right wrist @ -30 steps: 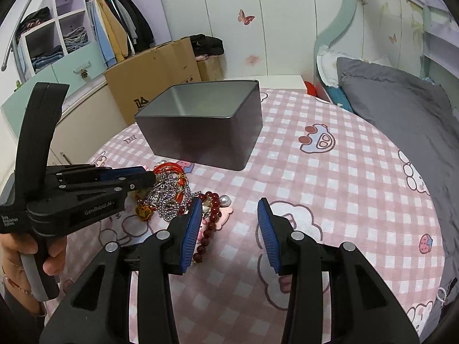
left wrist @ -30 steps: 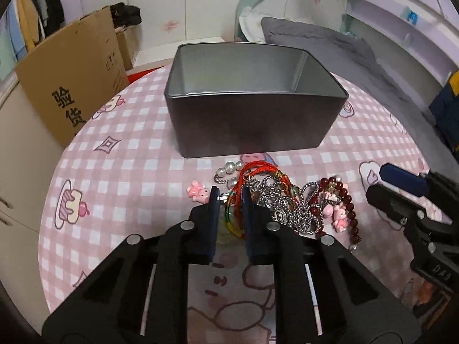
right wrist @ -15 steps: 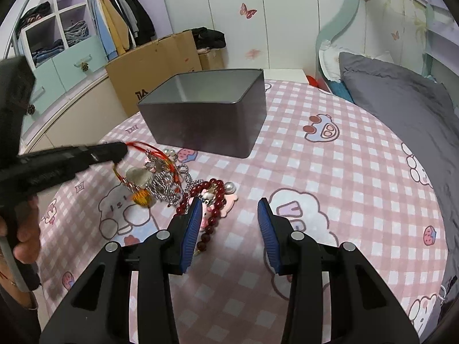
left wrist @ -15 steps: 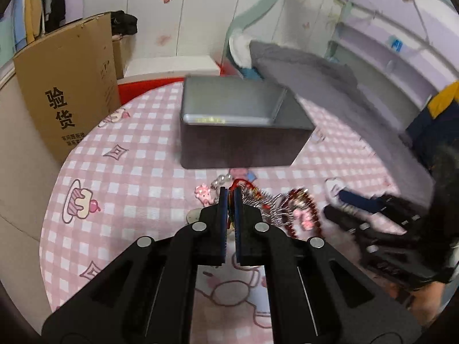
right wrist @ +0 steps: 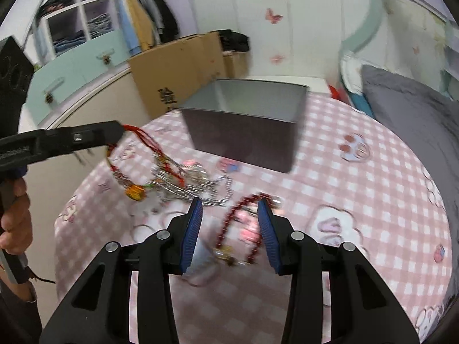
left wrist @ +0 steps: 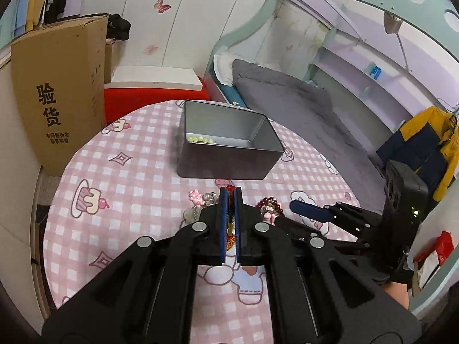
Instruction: Organize jewelry
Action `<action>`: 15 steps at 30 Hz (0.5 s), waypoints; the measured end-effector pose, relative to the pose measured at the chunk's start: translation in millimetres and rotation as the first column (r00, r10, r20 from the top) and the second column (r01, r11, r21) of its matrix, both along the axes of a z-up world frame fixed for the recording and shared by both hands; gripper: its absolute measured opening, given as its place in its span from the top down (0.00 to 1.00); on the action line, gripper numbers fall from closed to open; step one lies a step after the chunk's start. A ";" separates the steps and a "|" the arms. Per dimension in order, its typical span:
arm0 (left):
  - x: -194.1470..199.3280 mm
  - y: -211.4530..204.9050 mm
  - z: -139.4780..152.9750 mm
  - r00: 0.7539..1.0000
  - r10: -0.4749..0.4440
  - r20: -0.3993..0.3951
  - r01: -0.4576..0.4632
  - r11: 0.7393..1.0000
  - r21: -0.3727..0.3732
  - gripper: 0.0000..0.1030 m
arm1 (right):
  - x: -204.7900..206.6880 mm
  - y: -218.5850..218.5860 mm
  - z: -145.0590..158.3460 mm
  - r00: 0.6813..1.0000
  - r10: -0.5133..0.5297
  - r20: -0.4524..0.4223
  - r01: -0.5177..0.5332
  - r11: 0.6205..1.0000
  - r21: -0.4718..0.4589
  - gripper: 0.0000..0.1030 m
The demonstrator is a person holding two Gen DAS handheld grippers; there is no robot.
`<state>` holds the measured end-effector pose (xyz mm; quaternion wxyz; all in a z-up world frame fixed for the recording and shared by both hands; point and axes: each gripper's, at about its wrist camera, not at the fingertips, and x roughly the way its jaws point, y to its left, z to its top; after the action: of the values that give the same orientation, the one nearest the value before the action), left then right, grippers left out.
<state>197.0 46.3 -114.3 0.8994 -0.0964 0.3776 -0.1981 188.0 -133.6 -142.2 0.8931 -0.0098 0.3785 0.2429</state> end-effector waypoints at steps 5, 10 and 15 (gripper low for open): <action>-2.7 5.9 0.1 1.000 -0.007 -0.002 0.007 1.000 -0.010 0.96 | 4.6 34.5 -7.8 0.995 0.097 -0.006 -0.097 0.992 -0.082 0.63; -5.5 10.2 2.4 1.000 -0.011 0.002 0.012 1.000 -0.021 0.96 | 10.4 59.5 -17.6 0.988 0.156 -0.008 -0.155 0.978 -0.137 0.63; -5.5 10.6 1.8 1.000 -0.018 -0.002 0.018 0.999 -0.028 0.96 | 19.4 76.9 -24.9 0.981 0.195 -0.019 -0.196 0.967 -0.164 0.82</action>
<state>191.5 56.9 -112.6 0.8957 -0.1061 0.3766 -0.2112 207.5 -56.7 -167.1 0.8604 -0.1206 0.3958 0.2976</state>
